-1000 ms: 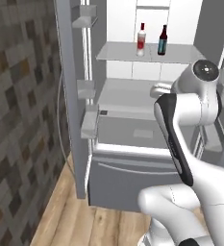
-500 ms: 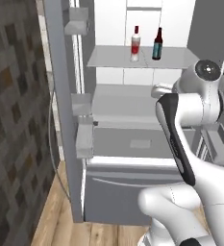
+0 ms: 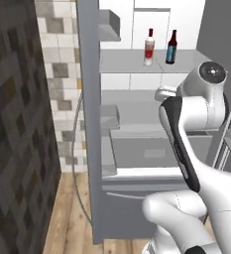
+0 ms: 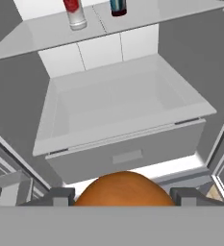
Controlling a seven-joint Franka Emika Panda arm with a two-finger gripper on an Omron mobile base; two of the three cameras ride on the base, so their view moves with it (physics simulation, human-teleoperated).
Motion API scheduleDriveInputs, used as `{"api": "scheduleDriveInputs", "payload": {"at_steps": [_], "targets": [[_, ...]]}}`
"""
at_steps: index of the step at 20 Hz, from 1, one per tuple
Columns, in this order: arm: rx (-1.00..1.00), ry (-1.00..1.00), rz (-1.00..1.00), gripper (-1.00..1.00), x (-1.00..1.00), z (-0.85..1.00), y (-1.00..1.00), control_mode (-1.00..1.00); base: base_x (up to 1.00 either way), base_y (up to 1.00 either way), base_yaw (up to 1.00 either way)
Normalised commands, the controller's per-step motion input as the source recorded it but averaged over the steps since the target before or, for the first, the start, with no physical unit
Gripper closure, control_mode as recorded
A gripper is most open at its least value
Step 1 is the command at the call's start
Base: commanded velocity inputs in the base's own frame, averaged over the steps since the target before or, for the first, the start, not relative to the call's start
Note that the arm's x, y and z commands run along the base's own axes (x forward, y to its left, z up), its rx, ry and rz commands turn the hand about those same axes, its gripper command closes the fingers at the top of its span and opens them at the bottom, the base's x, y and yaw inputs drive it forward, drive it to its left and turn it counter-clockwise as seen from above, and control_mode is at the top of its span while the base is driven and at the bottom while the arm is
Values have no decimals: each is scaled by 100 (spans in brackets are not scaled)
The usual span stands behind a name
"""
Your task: Place the liquor and beer on the top shelf of the fridge to keep them out of children's reach, and place the tangerine on lower shelves for easy access.
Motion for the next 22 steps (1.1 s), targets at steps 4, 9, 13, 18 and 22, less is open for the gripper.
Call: {"api": "scheduleDriveInputs", "payload": {"at_steps": [4,9,13,18,22], "targets": [[0,0,0,100,0,0,0,100,34,-6,-25],[0,0,0,100,0,0,0,100,34,-17,-27],[0,0,0,100,0,0,0,100,29,-1,-23],[0,0,0,100,0,0,0,100,26,0,-17],[0,0,0,100,0,0,0,100,33,0,-14]]}}
